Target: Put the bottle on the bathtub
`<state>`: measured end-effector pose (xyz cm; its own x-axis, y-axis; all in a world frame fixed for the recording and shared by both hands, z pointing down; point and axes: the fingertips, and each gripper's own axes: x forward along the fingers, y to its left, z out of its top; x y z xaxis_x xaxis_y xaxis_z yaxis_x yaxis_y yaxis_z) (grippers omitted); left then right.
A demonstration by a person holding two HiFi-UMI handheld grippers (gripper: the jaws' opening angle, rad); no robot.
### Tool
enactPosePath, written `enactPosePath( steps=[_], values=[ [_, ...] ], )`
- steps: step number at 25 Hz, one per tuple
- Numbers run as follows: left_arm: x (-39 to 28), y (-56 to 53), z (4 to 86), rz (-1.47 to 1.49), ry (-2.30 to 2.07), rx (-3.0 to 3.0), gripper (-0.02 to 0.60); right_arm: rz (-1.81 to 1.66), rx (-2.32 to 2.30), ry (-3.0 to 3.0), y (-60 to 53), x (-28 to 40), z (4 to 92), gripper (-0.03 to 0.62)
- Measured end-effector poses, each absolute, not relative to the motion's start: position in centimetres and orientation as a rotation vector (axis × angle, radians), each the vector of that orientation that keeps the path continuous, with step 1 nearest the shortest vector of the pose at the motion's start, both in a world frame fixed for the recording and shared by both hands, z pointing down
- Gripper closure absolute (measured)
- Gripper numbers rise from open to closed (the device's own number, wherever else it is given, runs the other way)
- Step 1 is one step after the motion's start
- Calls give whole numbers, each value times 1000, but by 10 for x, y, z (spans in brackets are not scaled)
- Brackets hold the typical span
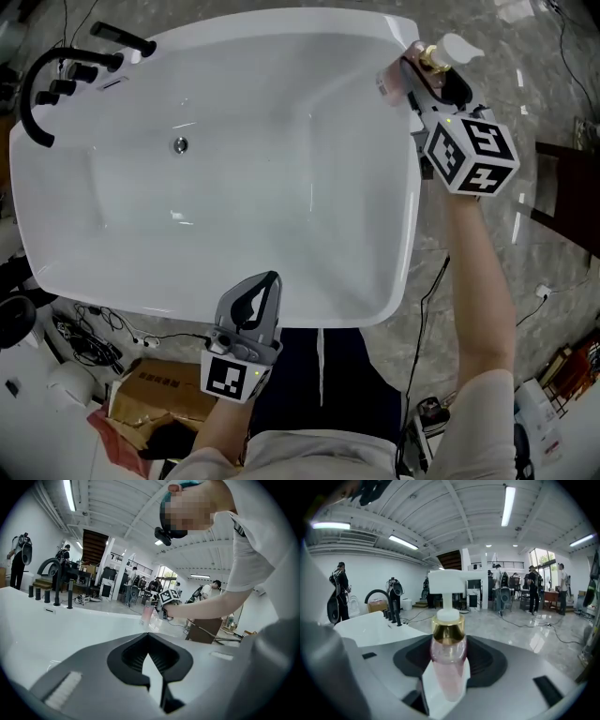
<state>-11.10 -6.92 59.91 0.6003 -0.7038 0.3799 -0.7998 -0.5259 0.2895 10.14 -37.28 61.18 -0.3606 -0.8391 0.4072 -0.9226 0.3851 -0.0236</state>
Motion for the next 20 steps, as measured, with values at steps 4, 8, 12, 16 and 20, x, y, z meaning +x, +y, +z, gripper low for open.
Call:
enactPosePath(
  steps=[4, 8, 12, 16, 20],
  values=[
    [-111, -70, 605, 280, -1190, 2332, 578, 308, 1592, -2295, -420, 109, 609, 381],
    [-112, -70, 604, 281, -1195, 2306, 578, 261, 1645, -2289, -462, 108, 599, 381],
    [-111, -73, 599, 277, -1157, 2323, 578, 275, 1690, -2263, -496, 113, 594, 381],
    [-114, -75, 600, 280, -1170, 2321, 578, 280, 1716, -2201, -514, 119, 603, 381],
    [-113, -75, 603, 282, -1173, 2320, 578, 257, 1696, -2217, -522, 119, 608, 380]
  ],
)
